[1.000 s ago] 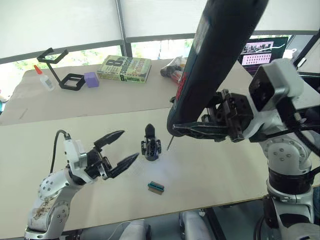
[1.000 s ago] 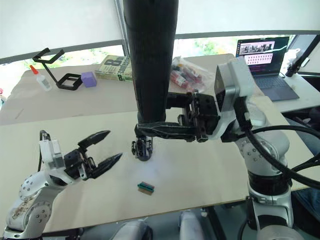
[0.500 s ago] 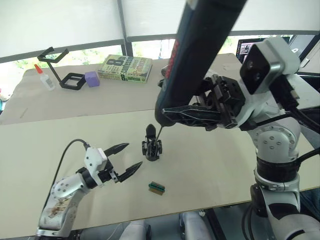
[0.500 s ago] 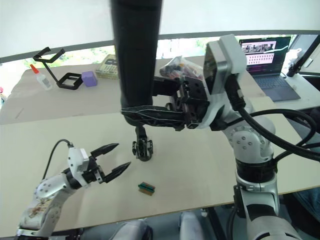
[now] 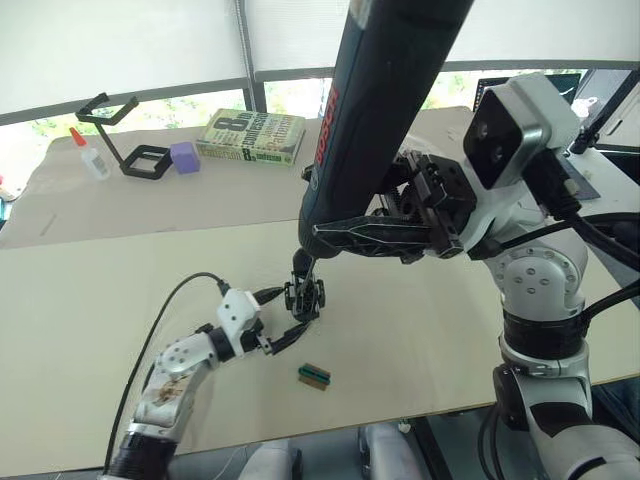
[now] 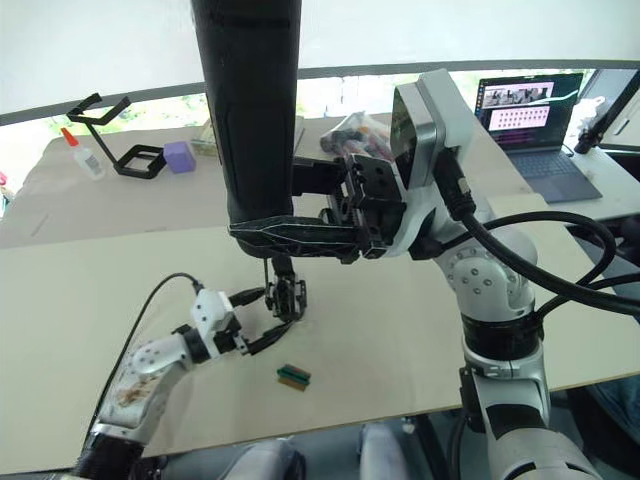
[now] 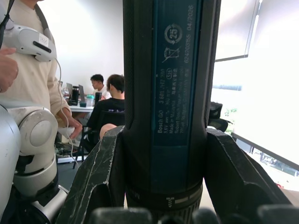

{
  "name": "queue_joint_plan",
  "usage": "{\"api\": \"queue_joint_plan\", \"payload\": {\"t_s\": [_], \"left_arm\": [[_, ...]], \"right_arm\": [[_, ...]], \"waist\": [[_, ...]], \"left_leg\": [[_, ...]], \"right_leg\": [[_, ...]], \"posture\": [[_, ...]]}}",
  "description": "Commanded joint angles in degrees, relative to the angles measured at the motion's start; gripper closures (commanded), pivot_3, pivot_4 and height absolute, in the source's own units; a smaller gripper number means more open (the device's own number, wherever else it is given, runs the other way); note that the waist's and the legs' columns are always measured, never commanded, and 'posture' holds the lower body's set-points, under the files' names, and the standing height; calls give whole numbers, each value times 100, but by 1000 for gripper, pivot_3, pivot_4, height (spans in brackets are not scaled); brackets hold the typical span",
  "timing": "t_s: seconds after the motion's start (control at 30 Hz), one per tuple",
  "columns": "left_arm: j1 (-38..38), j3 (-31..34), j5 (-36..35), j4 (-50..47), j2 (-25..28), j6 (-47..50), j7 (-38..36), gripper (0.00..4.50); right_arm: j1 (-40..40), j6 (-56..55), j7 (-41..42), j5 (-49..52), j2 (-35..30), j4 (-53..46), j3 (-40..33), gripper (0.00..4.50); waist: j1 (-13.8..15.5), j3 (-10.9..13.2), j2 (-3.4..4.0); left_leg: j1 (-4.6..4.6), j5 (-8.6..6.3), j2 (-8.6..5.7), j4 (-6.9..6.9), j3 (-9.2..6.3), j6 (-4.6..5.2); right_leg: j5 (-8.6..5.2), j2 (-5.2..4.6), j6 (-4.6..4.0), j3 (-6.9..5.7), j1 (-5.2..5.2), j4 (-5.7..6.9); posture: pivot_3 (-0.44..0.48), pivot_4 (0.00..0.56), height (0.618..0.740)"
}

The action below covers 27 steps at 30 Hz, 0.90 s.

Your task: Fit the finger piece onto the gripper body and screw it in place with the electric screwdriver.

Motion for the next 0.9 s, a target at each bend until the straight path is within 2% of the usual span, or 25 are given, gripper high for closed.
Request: {"api": "queue_joint_plan", "payload": {"t_s": [0.03, 0.33, 0.43, 0.5, 0.53, 0.7, 0.9], "left_arm": [[-207, -12, 125, 210, -114, -96, 145, 55], [-388, -59, 51, 477, -291, -62, 82, 55], [-452, -70, 61, 540, -307, -46, 46, 937], [-463, -63, 36, 556, -314, -42, -8, 1889], [-468, -55, 11, 563, -305, -72, -65, 2201], [-562, -28, -138, 722, -197, -381, -567, 2197], [-1047, 18, -91, 1480, -133, -1028, -1134, 2197]], "right_arm": [[-177, -30, 21, 69, 39, -137, -77, 2565], [-142, -41, 42, 28, -37, -161, -79, 2565], [-143, -56, 36, -7, -47, -158, -71, 2565], [-136, -54, 34, -16, -51, -163, -76, 2565], [-127, -48, 40, -17, -62, -171, -80, 2565], [-118, -25, 78, -32, -98, -161, -77, 2565], [-99, 0, 108, -7, -161, -169, -100, 2565]], "waist": [[15, 0, 0], [41, 0, 0], [45, 0, 0], [45, 0, 0], [45, 0, 0], [41, 0, 0], [48, 0, 0]], "left_leg": [[-3, 0, 0, 0, -1, -1], [-11, 2, -3, 11, -3, -4], [-11, 3, -4, 13, -3, -4], [-11, 3, -6, 14, -3, -4], [-11, 3, -6, 15, -3, -4], [-11, 3, -5, 14, -4, -4], [-30, 3, -9, 17, -5, -4]], "right_leg": [[0, 0, 0, -1, -3, 0], [1, -7, 1, -2, -7, -4], [1, -8, 1, -2, -6, -3], [1, -9, 1, -1, -6, -2], [1, -9, 1, -2, -6, -2], [2, -8, 1, -2, -6, -2], [5, -9, 5, -7, -18, -2]], "posture": [[0, 150, 740], [0, 150, 740], [0, 150, 740], [0, 150, 740], [0, 150, 740], [0, 150, 740], [0, 150, 740]]}}
